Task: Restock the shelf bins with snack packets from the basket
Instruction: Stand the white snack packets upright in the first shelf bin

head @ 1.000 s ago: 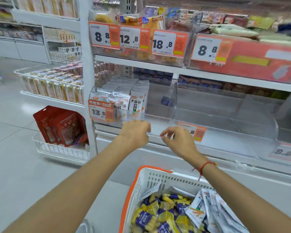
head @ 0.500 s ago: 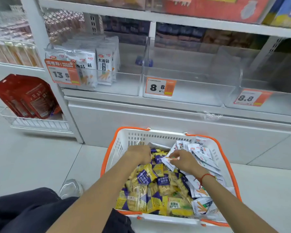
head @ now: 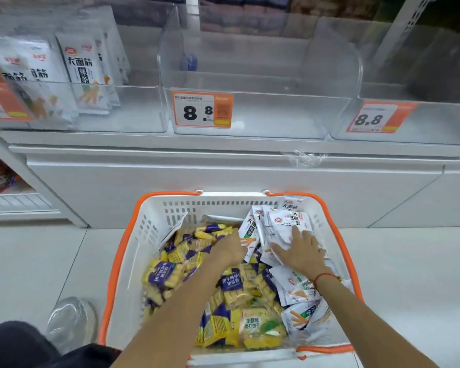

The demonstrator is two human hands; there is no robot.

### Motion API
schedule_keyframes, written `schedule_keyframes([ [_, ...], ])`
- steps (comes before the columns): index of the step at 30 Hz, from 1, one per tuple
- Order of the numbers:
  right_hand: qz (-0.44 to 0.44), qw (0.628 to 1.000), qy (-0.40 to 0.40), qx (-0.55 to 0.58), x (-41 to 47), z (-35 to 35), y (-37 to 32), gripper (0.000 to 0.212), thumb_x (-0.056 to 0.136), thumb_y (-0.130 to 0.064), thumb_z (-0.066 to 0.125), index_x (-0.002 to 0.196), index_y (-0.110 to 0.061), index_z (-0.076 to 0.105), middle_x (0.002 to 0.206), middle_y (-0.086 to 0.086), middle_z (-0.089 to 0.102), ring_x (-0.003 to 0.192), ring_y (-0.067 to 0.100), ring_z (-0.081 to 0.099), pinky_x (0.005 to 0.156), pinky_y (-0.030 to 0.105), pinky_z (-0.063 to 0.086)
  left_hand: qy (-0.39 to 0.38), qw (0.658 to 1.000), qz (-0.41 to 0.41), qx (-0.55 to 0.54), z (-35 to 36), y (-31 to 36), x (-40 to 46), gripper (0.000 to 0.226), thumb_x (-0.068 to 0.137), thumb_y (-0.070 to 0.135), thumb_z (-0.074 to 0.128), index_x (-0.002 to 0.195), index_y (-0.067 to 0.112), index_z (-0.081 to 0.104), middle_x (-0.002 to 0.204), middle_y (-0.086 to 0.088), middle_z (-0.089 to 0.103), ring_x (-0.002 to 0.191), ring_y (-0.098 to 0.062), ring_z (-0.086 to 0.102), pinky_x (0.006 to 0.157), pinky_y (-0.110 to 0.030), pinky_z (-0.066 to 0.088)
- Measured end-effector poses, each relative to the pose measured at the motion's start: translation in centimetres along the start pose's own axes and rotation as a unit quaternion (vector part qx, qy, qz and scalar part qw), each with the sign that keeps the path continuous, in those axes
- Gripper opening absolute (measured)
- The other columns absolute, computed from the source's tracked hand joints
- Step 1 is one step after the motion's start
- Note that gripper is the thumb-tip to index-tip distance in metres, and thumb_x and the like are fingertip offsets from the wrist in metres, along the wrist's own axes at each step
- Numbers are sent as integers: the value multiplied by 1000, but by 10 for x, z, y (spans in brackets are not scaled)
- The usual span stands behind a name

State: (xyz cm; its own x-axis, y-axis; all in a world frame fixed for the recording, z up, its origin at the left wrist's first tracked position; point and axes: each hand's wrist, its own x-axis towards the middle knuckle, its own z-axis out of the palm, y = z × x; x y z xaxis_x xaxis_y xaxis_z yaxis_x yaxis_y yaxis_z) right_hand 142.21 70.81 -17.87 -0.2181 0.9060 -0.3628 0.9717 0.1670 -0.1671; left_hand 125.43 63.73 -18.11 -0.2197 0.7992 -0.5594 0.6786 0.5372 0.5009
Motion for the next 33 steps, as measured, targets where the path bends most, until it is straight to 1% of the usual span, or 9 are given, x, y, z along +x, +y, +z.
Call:
schedule_keyframes([
  [3, -11, 997, -51, -51, 3, 13, -1, 91, 88, -70, 33, 152, -17, -3, 159, 13, 2, 145, 36, 6, 112, 54, 19, 52, 998, -23, -27, 12, -1, 16, 45, 94, 35, 54, 131, 12, 44, 129, -9, 52, 114, -31, 53, 90, -42, 49],
  [9, -37, 995, -23, -93, -10, 13, -21, 71, 96, -50, 36, 150, -12, 10, 148, 17, 27, 131, 37, 35, 100, 45, 41, 71, 994, -24, -75, 16, -13, 8, 38, 95, 27, 55, 131, 20, 47, 119, -7, 64, 103, -27, 62, 79, -35, 52],
  [16, -106, 983, -29, -150, -49, 38, -48, 73, 92, -56, 40, 148, -16, 16, 154, 13, 16, 140, 36, 19, 107, 51, 34, 88, 990, -75, -77, -12, -61, -31, 27, 93, 13, 50, 120, 13, 48, 105, -12, 63, 97, -29, 61, 76, -35, 46],
  [18, -132, 979, -44, -147, -57, 42, -61, 71, 92, -54, 43, 148, -19, 19, 155, 11, 17, 141, 35, 16, 109, 52, 31, 105, 986, -86, -101, -16, -70, -46, 13, 92, 7, 49, 101, 15, 54, 92, -15, 60, 90, -30, 60, 68, -29, 41],
  [21, -172, 974, -103, -106, -71, 44, -80, 71, 90, -51, 49, 150, -24, 20, 157, 6, 15, 145, 30, 9, 114, 52, 21, 125, 966, -103, -203, -15, -78, -57, 26, 92, 7, 51, 72, 22, 45, 77, -2, 52, 76, -23, 51, 68, -28, 37],
  [24, -162, 978, -129, -17, -80, 36, -90, 71, 85, -44, 59, 145, -23, 27, 149, 6, 35, 136, 26, 34, 109, 45, 32, 124, 936, -110, -310, -16, -83, -61, 19, 93, 0, 46, 90, 1, 64, 91, -15, 64, 74, -25, 55, 63, -27, 42],
  [26, -137, 975, -151, 85, -81, 18, -90, 65, 84, -44, 63, 137, -18, 35, 138, 4, 47, 119, 23, 52, 93, 34, 45, 120, 914, -119, -369, -26, -82, -70, 21, 95, -3, 45, 95, -5, 66, 102, -19, 64, 72, -25, 55, 58, -22, 44],
  [30, -111, 935, -231, 245, -77, -22, -82, 50, 89, -36, 63, 129, -6, 54, 134, 7, 51, 115, 20, 52, 83, 17, 43, 93, 912, -112, -383, -62, -82, -90, 14, 95, 0, 49, 105, 0, 60, 105, -16, 61, 90, -26, 55, 76, -33, 46],
  [33, -55, 910, -231, 341, -71, -35, -75, 53, 88, -39, 64, 127, -3, 56, 103, 4, 55, 98, 22, 52, 70, 20, 40, 72, 907, -81, -406, -81, -74, -101, 11, 93, -2, 52, 96, 8, 52, 96, -11, 59, 84, -23, 56, 77, -36, 51],
])
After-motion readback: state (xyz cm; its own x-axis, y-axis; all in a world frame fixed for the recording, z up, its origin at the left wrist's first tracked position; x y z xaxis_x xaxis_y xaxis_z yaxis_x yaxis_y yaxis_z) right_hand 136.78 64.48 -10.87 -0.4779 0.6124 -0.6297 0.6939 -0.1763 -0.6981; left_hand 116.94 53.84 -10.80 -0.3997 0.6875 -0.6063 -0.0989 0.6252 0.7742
